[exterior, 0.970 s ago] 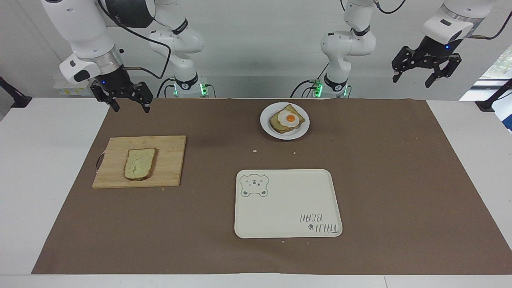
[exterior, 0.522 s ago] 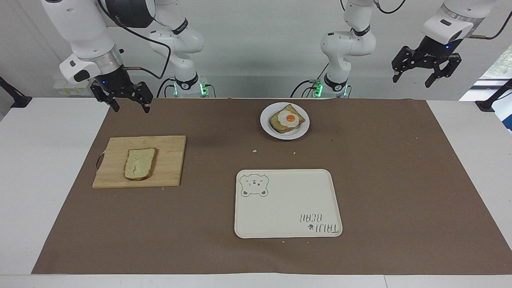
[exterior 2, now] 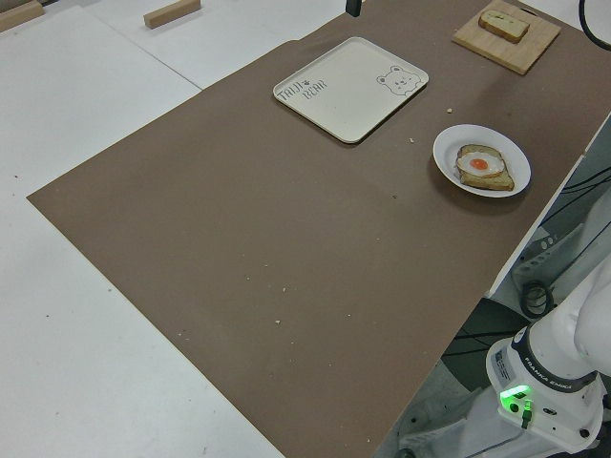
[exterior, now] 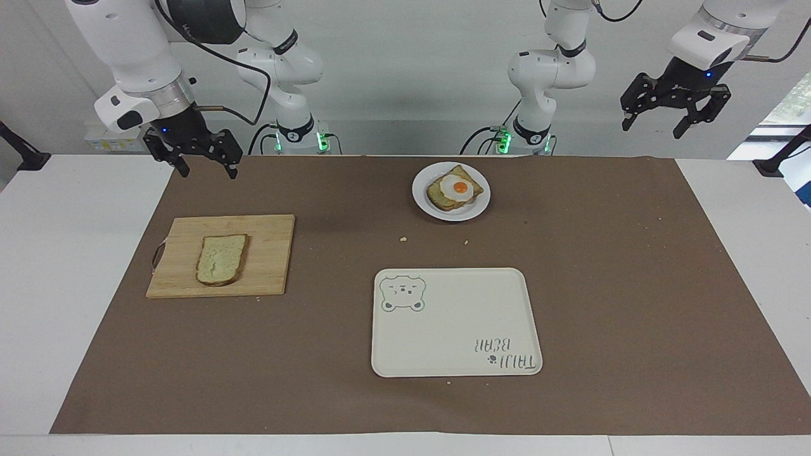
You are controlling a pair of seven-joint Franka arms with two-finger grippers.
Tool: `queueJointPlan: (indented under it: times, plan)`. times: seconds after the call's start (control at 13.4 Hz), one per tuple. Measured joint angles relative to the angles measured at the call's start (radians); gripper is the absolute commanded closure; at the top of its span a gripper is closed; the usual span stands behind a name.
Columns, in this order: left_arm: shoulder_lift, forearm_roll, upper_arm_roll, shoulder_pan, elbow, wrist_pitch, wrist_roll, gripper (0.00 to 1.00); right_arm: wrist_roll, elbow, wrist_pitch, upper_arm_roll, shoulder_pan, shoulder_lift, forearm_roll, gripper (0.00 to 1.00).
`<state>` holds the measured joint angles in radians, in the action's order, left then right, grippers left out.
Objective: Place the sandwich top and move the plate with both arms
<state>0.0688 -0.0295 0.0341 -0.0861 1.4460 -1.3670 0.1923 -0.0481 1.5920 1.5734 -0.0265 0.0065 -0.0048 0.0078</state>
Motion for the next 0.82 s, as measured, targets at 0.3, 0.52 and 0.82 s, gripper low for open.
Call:
queueJointPlan:
  times: [0.3, 0.52, 0.82]
  plan:
    - [0.000, 0.000, 0.000, 0.000, 0.000, 0.000, 0.000, 0.00, 0.000, 0.000, 0.000, 0.000, 0.000, 0.000, 0.000, 0.00]
    - [0.000, 0.000, 0.000, 0.000, 0.000, 0.000, 0.000, 0.00, 0.000, 0.002, -0.017, -0.003, -0.002, -0.001, -0.001, 0.00]
    - [0.000, 0.000, 0.000, 0.000, 0.000, 0.000, 0.000, 0.00, 0.010, 0.069, 0.025, -0.010, -0.054, -0.024, -0.001, 0.00]
